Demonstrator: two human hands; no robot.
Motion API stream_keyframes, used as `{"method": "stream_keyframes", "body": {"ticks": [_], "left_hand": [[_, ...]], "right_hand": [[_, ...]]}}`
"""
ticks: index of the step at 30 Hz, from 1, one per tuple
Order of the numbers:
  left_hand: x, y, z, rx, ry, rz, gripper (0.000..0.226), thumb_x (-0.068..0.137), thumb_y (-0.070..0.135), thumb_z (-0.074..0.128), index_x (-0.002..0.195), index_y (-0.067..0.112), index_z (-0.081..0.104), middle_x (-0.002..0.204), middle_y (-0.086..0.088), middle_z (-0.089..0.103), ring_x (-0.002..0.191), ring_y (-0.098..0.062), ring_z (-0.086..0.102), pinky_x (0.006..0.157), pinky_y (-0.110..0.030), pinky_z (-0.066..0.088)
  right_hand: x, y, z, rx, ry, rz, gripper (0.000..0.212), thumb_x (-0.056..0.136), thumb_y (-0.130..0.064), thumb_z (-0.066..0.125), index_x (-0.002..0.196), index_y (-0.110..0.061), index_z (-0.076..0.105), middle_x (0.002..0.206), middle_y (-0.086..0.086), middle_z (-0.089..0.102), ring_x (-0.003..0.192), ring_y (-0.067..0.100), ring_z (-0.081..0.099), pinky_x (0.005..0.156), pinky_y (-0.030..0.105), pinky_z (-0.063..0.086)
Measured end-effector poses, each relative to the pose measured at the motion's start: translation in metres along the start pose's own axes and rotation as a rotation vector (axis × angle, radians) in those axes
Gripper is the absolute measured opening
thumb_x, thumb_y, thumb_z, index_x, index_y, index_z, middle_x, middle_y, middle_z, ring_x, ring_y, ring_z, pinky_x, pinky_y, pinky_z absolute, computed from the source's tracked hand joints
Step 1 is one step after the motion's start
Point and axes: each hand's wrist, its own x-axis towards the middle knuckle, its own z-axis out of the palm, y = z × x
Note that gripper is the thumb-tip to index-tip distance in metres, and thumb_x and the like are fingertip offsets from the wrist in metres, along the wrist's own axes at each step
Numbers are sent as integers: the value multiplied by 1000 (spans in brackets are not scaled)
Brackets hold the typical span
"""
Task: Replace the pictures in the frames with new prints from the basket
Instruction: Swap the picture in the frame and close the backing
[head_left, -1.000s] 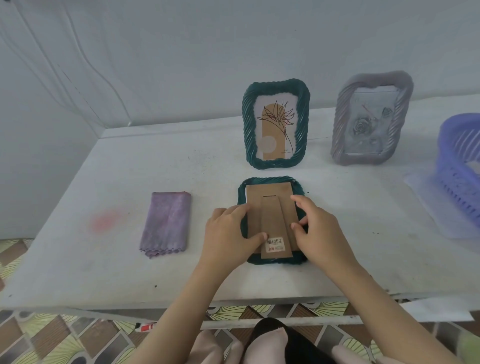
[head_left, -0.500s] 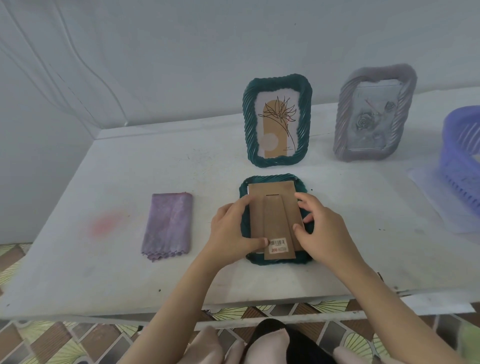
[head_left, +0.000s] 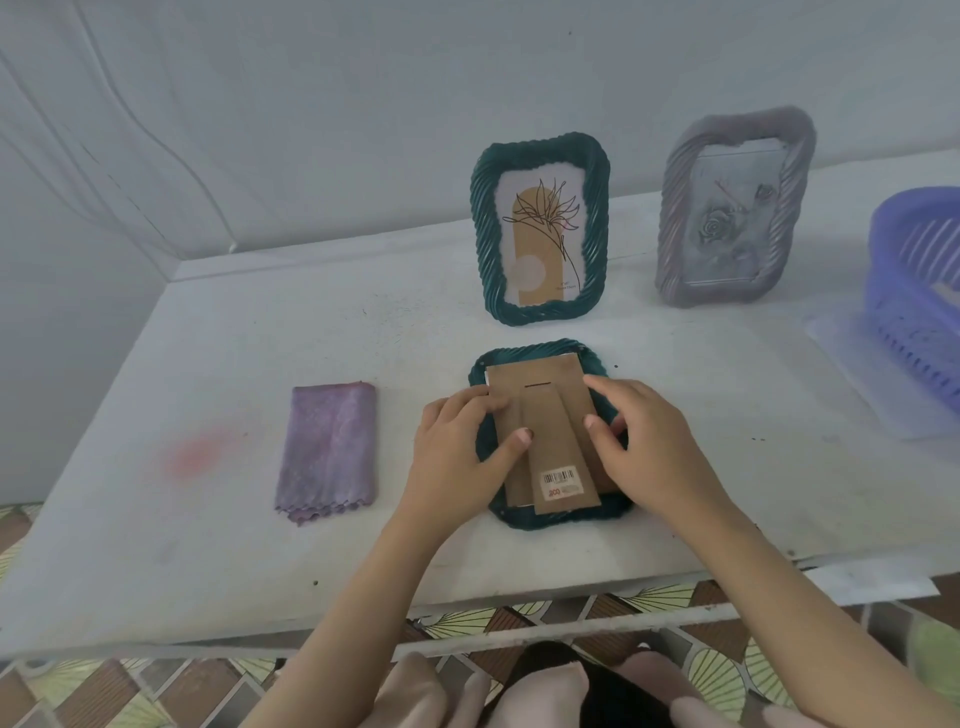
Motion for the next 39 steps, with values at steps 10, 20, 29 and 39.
{"method": "stream_keyframes", "body": {"ticks": [10, 20, 29, 39], "left_hand": [[7, -5, 3, -143, 26, -51, 71, 72, 50, 66, 135, 29, 39, 126, 15, 47, 123, -11, 39, 99, -25, 30], [6, -7, 5, -104, -80, -77, 72, 78, 41, 65, 141, 35, 29, 148, 11, 31, 138, -18, 19, 111, -33, 12], [5, -6, 4, -62, -112, -66, 70, 69, 54, 56, 135, 38, 40, 152, 13, 24, 140, -14, 15, 111, -30, 8], [10, -8, 6, 5, 23, 0, 45, 80, 44, 59, 122, 26, 59, 139, 3, 46, 131, -19, 32, 105, -28, 22]], "right_hand": [[16, 20, 4, 31, 32, -46, 53, 85, -23, 60, 135, -31, 42, 118, -8, 63, 93, 12, 43, 82, 27, 35], [16, 29, 1, 38, -71, -141, 59, 85, -25, 60, 139, -27, 37, 120, -8, 54, 101, 13, 43, 86, 24, 30], [15, 33, -3, 87, -131, -139, 61, 85, -24, 60, 140, -29, 33, 125, -16, 46, 105, 0, 32, 89, 21, 27], [21, 36, -5, 0, -95, -195, 50, 85, -28, 61, 132, -22, 44, 127, -7, 56, 110, 17, 47, 90, 26, 33]]}}
